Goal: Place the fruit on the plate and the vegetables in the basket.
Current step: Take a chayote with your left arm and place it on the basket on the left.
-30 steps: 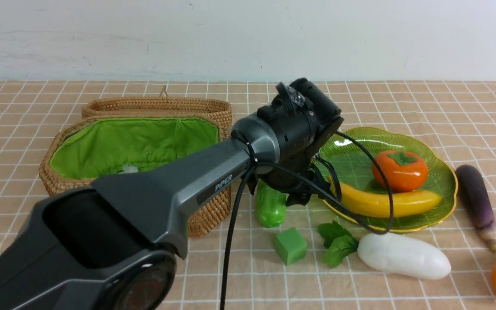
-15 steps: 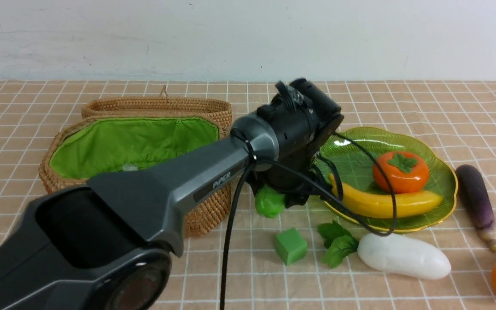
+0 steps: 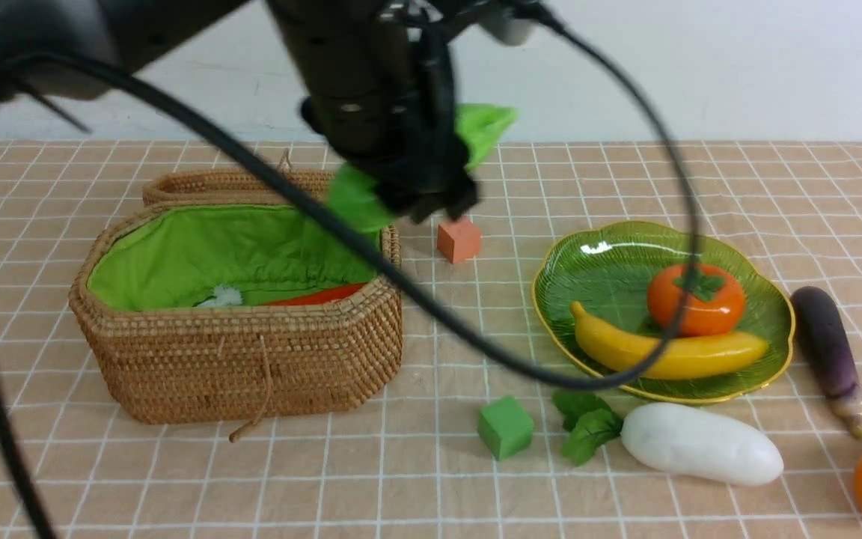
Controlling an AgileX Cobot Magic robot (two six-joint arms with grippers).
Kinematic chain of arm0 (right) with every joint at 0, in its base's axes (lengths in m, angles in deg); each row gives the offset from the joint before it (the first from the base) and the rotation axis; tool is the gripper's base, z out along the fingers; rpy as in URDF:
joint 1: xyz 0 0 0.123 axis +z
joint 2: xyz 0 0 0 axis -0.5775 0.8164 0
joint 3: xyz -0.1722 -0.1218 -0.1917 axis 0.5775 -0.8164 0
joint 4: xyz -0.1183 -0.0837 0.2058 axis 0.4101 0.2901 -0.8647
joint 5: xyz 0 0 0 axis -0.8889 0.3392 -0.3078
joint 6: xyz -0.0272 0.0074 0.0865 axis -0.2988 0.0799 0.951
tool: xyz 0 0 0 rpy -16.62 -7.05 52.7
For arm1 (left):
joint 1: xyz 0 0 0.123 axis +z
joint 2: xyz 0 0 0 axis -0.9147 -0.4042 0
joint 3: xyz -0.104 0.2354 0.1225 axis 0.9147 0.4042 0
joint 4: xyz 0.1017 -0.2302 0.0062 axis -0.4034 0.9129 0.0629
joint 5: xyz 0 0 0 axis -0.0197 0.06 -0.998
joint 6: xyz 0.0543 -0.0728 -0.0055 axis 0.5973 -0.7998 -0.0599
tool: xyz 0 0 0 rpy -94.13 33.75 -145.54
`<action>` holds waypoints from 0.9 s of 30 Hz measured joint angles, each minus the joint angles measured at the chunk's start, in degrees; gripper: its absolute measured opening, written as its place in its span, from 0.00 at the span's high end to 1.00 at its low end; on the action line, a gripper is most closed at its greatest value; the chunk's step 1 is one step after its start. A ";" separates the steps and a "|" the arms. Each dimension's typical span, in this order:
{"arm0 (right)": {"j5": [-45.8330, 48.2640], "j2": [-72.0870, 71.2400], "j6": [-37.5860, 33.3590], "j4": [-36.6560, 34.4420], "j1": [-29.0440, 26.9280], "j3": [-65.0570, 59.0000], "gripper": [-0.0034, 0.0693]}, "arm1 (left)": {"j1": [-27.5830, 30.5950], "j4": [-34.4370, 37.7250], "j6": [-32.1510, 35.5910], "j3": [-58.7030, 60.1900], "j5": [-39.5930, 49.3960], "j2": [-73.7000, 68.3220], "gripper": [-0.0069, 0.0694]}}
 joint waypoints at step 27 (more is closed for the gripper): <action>-0.06 7.25 -0.59 -1.00 0.00 0.00 0.66 | 15.19 3.32 7.80 11.94 -8.95 -1.59 0.11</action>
